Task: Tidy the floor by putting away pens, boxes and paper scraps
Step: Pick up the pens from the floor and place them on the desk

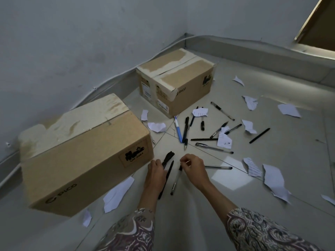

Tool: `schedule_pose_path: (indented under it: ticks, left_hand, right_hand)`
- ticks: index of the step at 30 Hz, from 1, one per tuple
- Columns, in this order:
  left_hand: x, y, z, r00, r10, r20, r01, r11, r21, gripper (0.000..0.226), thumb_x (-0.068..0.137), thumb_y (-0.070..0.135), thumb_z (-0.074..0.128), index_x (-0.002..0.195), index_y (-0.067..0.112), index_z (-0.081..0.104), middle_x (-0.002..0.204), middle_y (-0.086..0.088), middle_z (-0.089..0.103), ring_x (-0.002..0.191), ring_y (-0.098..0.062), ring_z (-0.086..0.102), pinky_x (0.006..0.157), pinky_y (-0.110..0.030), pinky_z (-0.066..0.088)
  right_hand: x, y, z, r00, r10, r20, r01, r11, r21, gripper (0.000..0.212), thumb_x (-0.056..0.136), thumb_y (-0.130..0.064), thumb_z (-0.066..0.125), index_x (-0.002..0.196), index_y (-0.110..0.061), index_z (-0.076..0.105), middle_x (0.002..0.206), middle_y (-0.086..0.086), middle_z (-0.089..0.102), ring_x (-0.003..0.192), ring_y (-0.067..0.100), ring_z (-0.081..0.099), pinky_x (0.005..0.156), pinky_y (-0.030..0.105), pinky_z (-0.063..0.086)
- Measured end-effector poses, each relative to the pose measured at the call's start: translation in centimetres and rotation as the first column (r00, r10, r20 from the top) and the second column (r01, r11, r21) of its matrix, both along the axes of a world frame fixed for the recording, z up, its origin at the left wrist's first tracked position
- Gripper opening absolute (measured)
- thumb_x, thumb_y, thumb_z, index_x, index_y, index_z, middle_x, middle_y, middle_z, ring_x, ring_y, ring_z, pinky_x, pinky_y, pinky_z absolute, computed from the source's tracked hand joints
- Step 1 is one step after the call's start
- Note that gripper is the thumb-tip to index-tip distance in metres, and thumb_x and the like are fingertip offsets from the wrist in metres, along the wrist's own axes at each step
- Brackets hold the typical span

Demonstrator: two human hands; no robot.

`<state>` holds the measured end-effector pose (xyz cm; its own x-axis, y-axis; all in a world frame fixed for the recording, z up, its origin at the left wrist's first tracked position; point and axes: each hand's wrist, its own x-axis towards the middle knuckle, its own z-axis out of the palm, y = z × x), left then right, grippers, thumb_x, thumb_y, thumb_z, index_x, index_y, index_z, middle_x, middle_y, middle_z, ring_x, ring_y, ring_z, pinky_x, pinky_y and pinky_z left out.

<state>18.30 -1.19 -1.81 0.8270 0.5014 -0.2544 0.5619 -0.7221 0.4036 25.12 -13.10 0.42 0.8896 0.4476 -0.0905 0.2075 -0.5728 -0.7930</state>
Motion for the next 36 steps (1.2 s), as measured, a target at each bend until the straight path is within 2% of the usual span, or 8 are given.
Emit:
schedule_pose_path:
  ticks: [4,9,12,15,22,27,31,36]
  left_hand:
    - [0.2,0.0,0.0,0.998,0.049,-0.025,-0.050,0.998,-0.046,0.020,0.096,0.009,0.041,0.114,0.001,0.044,0.128,-0.017,0.042,0.119,-0.027,0.041,0.093,-0.034,0.041]
    - [0.2,0.5,0.8,0.986,0.131,0.102,-0.106,0.969,-0.223,0.034,0.097,0.006,0.037,0.129,-0.003,0.036,0.132,-0.022,0.045,0.124,-0.028,0.042,0.097,-0.032,0.040]
    - [-0.4,1.3,1.0,0.974,0.158,0.162,-0.098,0.939,-0.329,0.042,0.096,0.004,0.037,0.136,-0.004,0.030,0.135,-0.022,0.043,0.124,-0.030,0.046,0.100,-0.031,0.038]
    - [-1.2,2.2,0.8,0.972,0.176,0.157,-0.111,0.927,-0.358,0.031,0.096,0.005,0.037,0.125,-0.007,0.039,0.126,-0.026,0.050,0.117,-0.034,0.050,0.100,-0.041,0.041]
    - [-3.7,3.8,0.4,0.983,0.143,0.117,-0.094,0.931,-0.352,0.014,0.095,0.006,0.039,0.105,-0.001,0.046,0.110,-0.024,0.057,0.106,-0.037,0.053,0.089,-0.040,0.044]
    - [-4.4,4.5,1.1,0.987,0.138,0.081,-0.107,0.946,-0.305,0.017,0.096,0.007,0.039,0.109,-0.004,0.044,0.113,-0.028,0.053,0.108,-0.039,0.051,0.084,-0.037,0.040]
    - [-4.3,4.4,1.4,0.988,0.130,0.080,-0.098,0.942,-0.322,0.023,0.096,0.004,0.038,0.117,-0.003,0.043,0.119,-0.027,0.053,0.113,-0.038,0.050,0.090,-0.039,0.042]
    - [-3.7,4.0,1.5,0.987,0.131,0.090,-0.090,0.930,-0.357,0.020,0.096,0.006,0.038,0.114,0.000,0.044,0.117,-0.023,0.055,0.112,-0.037,0.051,0.092,-0.041,0.042]
  right_hand:
    - [-0.6,0.2,-0.6,1.000,0.009,0.004,-0.008,1.000,-0.026,0.013,0.088,-0.006,0.053,0.091,-0.006,0.066,0.095,0.009,0.066,0.082,0.018,0.060,0.077,0.032,0.052]
    - [-1.6,1.0,-1.4,0.994,-0.017,0.107,0.036,0.983,-0.178,0.013,0.087,-0.018,0.058,0.085,-0.007,0.064,0.093,0.008,0.061,0.089,0.019,0.054,0.074,0.029,0.044]
    - [-2.2,1.9,-1.7,0.983,-0.032,0.181,0.081,0.961,-0.266,0.017,0.084,-0.023,0.060,0.082,-0.007,0.064,0.094,0.009,0.059,0.095,0.023,0.051,0.082,0.033,0.042]
    - [-2.8,2.5,-1.9,0.975,0.040,0.219,0.051,0.918,-0.394,0.023,0.086,-0.030,0.056,0.088,-0.008,0.064,0.101,0.008,0.058,0.102,0.024,0.050,0.091,0.034,0.035]
    - [-3.6,4.0,-1.7,0.936,0.208,0.284,-0.008,0.819,-0.574,0.031,0.089,-0.032,0.049,0.097,-0.006,0.065,0.105,0.012,0.061,0.104,0.029,0.049,0.093,0.038,0.029]
    - [-4.4,5.2,-1.7,0.938,0.200,0.283,-0.017,0.841,-0.540,0.020,0.084,-0.012,0.049,0.090,-0.002,0.065,0.099,0.016,0.064,0.101,0.032,0.055,0.097,0.040,0.031]
    - [-4.3,5.5,-1.1,0.969,0.106,0.223,0.015,0.876,-0.482,0.024,0.087,-0.025,0.048,0.092,-0.005,0.061,0.104,0.012,0.061,0.102,0.028,0.051,0.090,0.036,0.031]
    - [-3.3,4.2,-0.6,0.987,-0.139,0.075,0.156,0.937,-0.312,0.018,0.086,-0.025,0.051,0.083,-0.007,0.052,0.096,0.015,0.063,0.090,0.031,0.057,0.078,0.037,0.043]
